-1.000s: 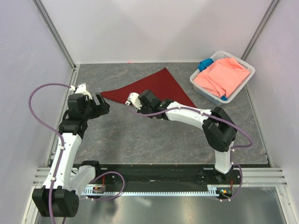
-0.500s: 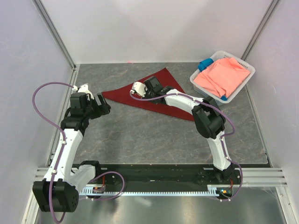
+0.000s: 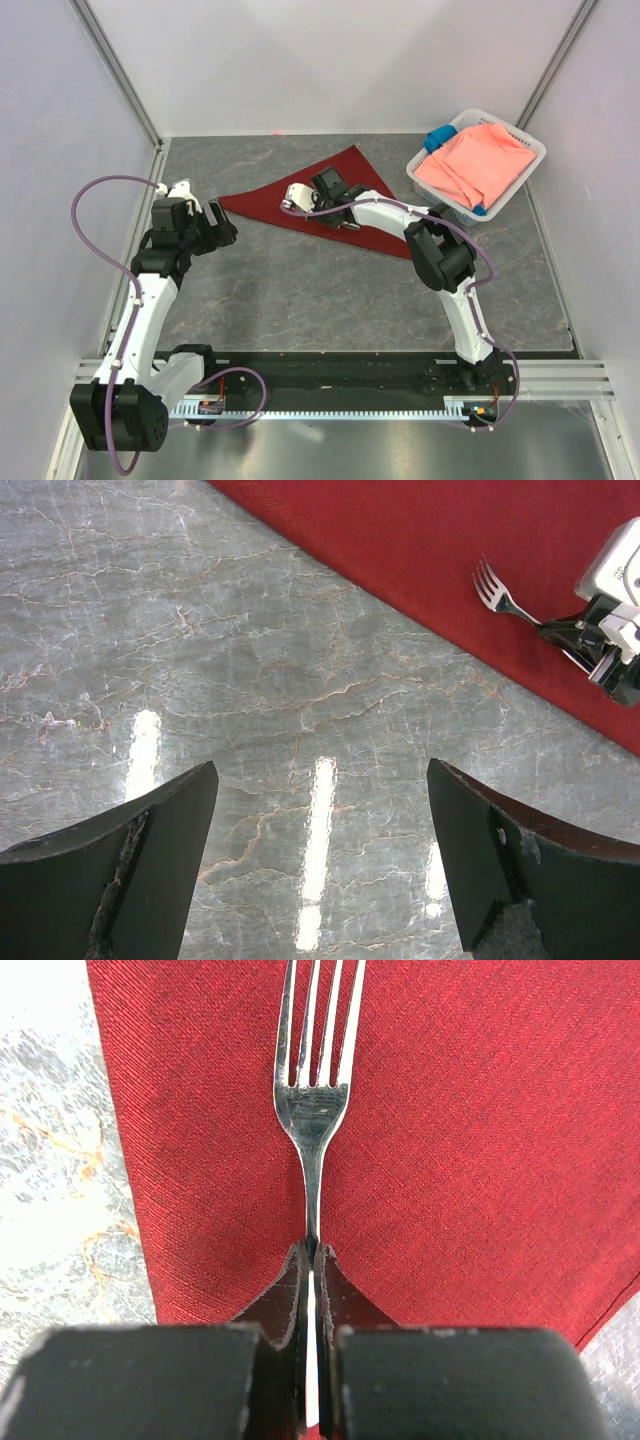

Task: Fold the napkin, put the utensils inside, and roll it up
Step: Place the utensil onto the napkin, then fold the napkin

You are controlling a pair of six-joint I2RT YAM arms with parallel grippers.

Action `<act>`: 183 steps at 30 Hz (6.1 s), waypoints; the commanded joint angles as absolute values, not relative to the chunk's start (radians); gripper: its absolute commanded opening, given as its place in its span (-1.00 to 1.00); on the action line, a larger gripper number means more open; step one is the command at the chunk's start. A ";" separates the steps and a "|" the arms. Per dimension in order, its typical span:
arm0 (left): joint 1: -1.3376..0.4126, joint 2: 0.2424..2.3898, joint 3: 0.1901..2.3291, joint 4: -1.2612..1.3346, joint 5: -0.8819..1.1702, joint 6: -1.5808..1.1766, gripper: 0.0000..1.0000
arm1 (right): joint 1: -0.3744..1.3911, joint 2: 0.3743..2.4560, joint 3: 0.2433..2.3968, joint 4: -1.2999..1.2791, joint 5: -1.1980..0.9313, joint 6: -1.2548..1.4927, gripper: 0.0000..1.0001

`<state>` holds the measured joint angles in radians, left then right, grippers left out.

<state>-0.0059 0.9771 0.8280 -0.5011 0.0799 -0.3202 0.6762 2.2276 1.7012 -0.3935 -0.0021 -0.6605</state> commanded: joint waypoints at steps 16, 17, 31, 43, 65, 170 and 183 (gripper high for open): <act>-0.002 0.982 0.833 -0.492 0.092 -0.282 0.86 | 0.667 2.243 1.792 -0.414 0.045 -0.664 -0.06; -0.002 0.982 0.833 -0.492 0.100 -0.282 0.86 | 0.667 2.223 1.792 -0.414 0.035 -0.664 0.00; -0.002 0.960 0.825 -0.489 0.132 -0.285 0.86 | 0.655 1.775 1.455 -0.364 0.131 -0.135 0.20; -0.005 0.963 0.827 -0.483 0.155 -0.293 0.85 | 0.231 1.221 0.794 -0.344 0.126 0.547 0.33; -0.005 0.960 0.825 -0.483 0.164 -0.293 0.85 | -0.114 1.227 0.555 -0.201 -0.107 0.697 -0.03; -0.025 0.946 0.819 -0.480 0.186 -0.295 0.85 | 0.554 1.862 1.255 0.144 -0.032 0.637 -1.00; -0.026 0.948 0.819 -0.482 0.187 -0.291 0.85 | 0.603 2.003 1.399 0.167 -0.058 0.678 -1.00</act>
